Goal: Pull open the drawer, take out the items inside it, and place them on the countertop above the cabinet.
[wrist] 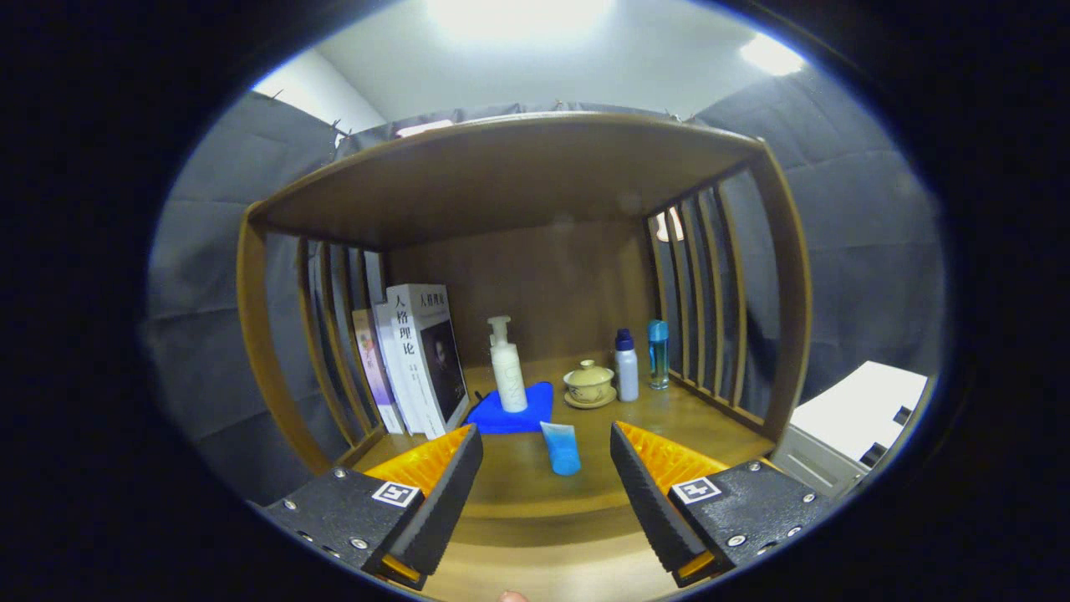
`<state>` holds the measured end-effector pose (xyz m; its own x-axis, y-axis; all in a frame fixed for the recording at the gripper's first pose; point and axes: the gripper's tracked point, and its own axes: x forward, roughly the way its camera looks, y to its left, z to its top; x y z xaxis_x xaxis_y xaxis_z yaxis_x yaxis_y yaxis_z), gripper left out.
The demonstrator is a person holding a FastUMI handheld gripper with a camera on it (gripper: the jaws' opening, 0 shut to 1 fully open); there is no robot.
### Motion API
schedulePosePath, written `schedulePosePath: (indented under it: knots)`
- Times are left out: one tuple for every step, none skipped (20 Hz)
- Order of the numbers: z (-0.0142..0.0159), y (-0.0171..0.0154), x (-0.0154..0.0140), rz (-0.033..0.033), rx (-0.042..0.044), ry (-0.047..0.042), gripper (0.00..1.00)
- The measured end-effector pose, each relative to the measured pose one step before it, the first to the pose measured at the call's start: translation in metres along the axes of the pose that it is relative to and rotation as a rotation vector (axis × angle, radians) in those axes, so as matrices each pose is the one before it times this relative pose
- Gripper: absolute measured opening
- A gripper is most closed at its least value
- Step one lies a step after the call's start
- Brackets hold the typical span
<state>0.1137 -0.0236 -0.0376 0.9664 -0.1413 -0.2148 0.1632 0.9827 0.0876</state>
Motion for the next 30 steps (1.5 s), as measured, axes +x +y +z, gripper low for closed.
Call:
schedulePosePath:
  knots:
    - [-0.00275, 0.00156, -0.01267, 0.00354, -0.00896, -0.0119, 0.94]
    - [-0.00405, 0.00255, -0.01421, 0.00802, 0.00067, -0.0145, 0.94]
    - [-0.00531, 0.00333, -0.01223, 0.01256, 0.01036, -0.01056, 0.94]
    - [-0.0054, 0.00541, -0.0133, 0.02153, 0.00861, -0.01127, 0.94]
    - [-0.00678, 0.00484, -0.01164, 0.02218, 0.00694, -0.00432, 0.94]
    - [-0.00907, 0.00349, -0.0115, 0.01969, -0.00195, 0.00472, 0.94]
    - [-0.00913, 0.00212, -0.00953, 0.01324, -0.01083, 0.0038, 0.94]
    - [-0.01087, 0.00005, -0.00976, 0.0013, -0.0201, 0.01055, 0.94]
    - [-0.01098, 0.00008, -0.00834, 0.00052, -0.0163, 0.01171, 0.94]
    - [-0.00949, 0.00269, -0.00801, 0.00979, -0.00853, 0.00726, 0.94]
    - [-0.01005, 0.00285, -0.00473, 0.00798, 0.0002, 0.00743, 0.94]
    - [-0.01111, 0.00042, -0.00574, 0.00233, 0.00141, 0.0128, 0.94]
    - [-0.0108, -0.0025, -0.00497, -0.00367, 0.00122, 0.0112, 0.94]
    - [-0.01063, -0.00149, -0.00399, -0.00142, -0.0011, 0.01283, 0.94]
    - [-0.01041, -0.00327, -0.00239, -0.00804, 0.00039, 0.01379, 0.94]
    - [-0.00909, -0.00347, -0.00158, -0.00955, 0.00237, 0.01238, 0.94]
    - [0.00098, -0.00009, -0.00319, 0.00279, 0.00296, -0.01684, 0.94]
    - [0.00351, -0.00157, 0.00276, -0.00759, 0.00311, -0.01941, 0.95]
    - [-0.00109, -0.00576, -0.00124, -0.0086, 0.00475, -0.0038, 0.95]
    - [-0.00225, -0.00181, -0.00059, -0.00372, 0.00703, 0.00349, 0.94]
    - [0.00006, 0.00087, -0.00335, 0.00454, -0.00076, -0.00205, 0.94]
    - [0.00001, -0.0018, -0.00389, -0.00873, -0.0083, -0.0032, 0.94]
    - [-0.00529, -0.00232, -0.00456, -0.0065, -0.00671, 0.00528, 0.94]
    - [-0.00537, 0.00092, -0.00439, -0.00169, -0.00995, 0.00711, 0.94]
    - [-0.00714, -0.00206, -0.00368, -0.01119, -0.01105, 0.00971, 0.94]
    - [-0.00824, -0.00255, -0.00181, -0.01173, -0.00831, 0.01509, 0.94]
    - [-0.00635, -0.00075, 0.00011, -0.00888, -0.00096, 0.01175, 0.94]
    - [-0.00347, -0.00046, 0.00256, -0.00535, 0.00637, 0.00826, 0.94]
    - [-0.00313, -0.00022, 0.00303, -0.00293, 0.01071, 0.00739, 0.94]
    - [-0.00135, -0.001, 0.00421, -0.00706, 0.00849, 0.00559, 0.94]
